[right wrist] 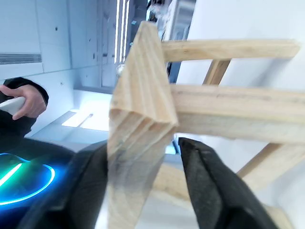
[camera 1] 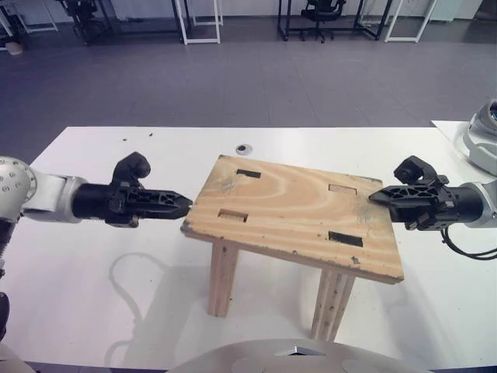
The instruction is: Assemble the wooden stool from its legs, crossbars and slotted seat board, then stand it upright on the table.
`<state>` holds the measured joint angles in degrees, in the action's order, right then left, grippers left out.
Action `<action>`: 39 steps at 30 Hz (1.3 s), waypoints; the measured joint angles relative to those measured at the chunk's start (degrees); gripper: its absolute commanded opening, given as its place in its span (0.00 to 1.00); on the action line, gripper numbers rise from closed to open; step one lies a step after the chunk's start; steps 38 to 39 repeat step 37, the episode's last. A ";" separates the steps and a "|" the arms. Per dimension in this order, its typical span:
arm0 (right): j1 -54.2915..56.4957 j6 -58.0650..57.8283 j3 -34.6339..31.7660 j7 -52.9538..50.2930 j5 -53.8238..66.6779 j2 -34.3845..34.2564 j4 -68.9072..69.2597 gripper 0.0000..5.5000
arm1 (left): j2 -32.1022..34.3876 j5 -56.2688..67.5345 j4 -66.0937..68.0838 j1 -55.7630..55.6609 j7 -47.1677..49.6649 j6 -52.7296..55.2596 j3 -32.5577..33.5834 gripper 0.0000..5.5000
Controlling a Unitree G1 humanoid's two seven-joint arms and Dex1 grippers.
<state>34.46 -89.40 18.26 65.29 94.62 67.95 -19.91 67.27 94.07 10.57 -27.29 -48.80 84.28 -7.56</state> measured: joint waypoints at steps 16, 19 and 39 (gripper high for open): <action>-30.12 81.32 -26.99 -45.52 -59.31 -41.47 6.69 0.63 | -30.45 -52.02 -6.33 19.41 29.54 -64.46 20.89 0.74; -26.58 90.72 -24.24 -50.56 -70.85 -45.09 1.23 0.63 | -33.58 -62.25 -2.05 19.08 29.47 -71.98 16.81 0.74; -17.96 101.42 -29.32 -57.44 -85.86 -45.43 -16.01 0.63 | -43.00 -76.34 -0.92 17.02 32.38 -78.79 16.78 0.74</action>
